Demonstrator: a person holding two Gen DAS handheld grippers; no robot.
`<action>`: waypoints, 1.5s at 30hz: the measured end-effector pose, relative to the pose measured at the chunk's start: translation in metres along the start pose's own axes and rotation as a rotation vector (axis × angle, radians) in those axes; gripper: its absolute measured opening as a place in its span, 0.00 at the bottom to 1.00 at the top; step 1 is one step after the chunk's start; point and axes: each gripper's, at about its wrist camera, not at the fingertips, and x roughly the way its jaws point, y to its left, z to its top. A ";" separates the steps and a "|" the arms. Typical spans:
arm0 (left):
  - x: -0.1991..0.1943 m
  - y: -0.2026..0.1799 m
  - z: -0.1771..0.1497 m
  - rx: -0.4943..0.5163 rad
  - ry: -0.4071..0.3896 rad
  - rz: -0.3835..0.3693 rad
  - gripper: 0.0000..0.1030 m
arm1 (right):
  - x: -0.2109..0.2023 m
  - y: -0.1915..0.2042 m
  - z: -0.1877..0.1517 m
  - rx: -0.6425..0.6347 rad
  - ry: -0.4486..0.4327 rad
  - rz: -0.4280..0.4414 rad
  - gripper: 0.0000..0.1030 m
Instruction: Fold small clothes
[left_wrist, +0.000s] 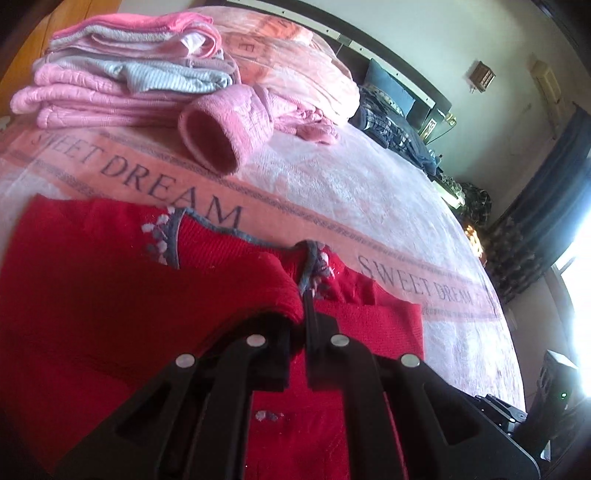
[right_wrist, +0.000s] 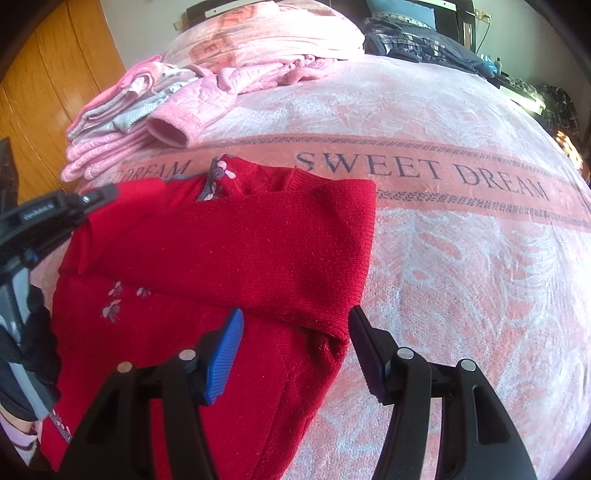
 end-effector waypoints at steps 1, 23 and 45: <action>0.010 0.004 -0.002 -0.004 0.023 0.014 0.04 | 0.001 -0.001 0.000 0.000 0.003 -0.001 0.58; -0.052 0.116 0.001 0.065 0.128 0.204 0.31 | -0.005 0.041 0.007 -0.050 0.036 0.082 0.58; -0.013 0.187 0.025 0.002 0.220 0.079 0.33 | 0.098 0.116 0.062 0.022 0.295 0.182 0.08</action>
